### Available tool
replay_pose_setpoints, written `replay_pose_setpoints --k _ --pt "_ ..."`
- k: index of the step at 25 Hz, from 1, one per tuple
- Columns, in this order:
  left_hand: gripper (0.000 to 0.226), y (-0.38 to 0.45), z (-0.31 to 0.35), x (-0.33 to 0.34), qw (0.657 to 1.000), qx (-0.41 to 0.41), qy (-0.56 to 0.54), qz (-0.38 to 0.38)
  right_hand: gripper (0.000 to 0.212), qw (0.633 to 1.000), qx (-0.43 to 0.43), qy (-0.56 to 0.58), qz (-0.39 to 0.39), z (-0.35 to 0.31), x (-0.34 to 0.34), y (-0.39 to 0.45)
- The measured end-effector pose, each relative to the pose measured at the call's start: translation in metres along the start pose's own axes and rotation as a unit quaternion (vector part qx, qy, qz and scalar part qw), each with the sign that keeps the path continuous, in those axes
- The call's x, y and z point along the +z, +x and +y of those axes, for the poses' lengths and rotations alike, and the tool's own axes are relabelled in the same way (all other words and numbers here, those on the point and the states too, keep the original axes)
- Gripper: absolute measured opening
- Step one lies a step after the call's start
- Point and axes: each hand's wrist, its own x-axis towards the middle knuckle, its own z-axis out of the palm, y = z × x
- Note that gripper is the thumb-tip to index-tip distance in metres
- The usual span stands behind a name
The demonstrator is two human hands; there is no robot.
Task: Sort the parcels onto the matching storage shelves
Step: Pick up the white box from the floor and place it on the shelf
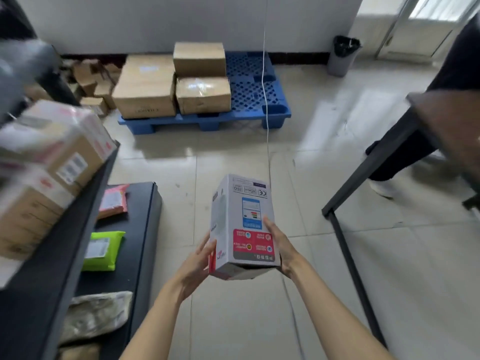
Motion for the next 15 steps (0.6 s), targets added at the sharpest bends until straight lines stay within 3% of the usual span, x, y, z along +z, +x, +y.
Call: replay_pose_setpoints --k 2,6,8,10,12,13,15 --pt "0.061 -0.068 0.066 0.027 1.000 0.015 0.008 -0.001 0.055 1.000 -0.010 -0.015 -0.012 -0.064 0.038 -0.063" --pt "0.098 -0.183 0.185 0.068 0.997 0.050 0.054 0.008 0.080 0.994 -0.052 -0.075 -0.065 -0.181 0.113 -0.174" --pt "0.111 -0.227 0.240 0.078 0.989 0.103 0.107 0.001 0.081 0.990 -0.071 -0.088 -0.087 -0.234 0.144 -0.219" --pt "0.094 -0.272 0.295 0.090 0.966 0.187 0.180 0.013 0.093 0.988 -0.075 -0.110 -0.076 -0.290 0.162 -0.259" --pt "0.072 -0.318 0.337 0.101 0.903 0.327 0.271 0.060 0.101 0.987 -0.059 -0.137 -0.055 -0.340 0.174 -0.295" --pt "0.071 -0.335 0.351 0.103 0.845 0.406 0.330 0.113 0.100 0.987 -0.051 -0.142 -0.055 -0.358 0.183 -0.315" --pt "0.075 -0.361 0.363 0.111 0.691 0.532 0.448 0.195 0.087 0.981 -0.080 -0.137 -0.110 -0.378 0.204 -0.359"
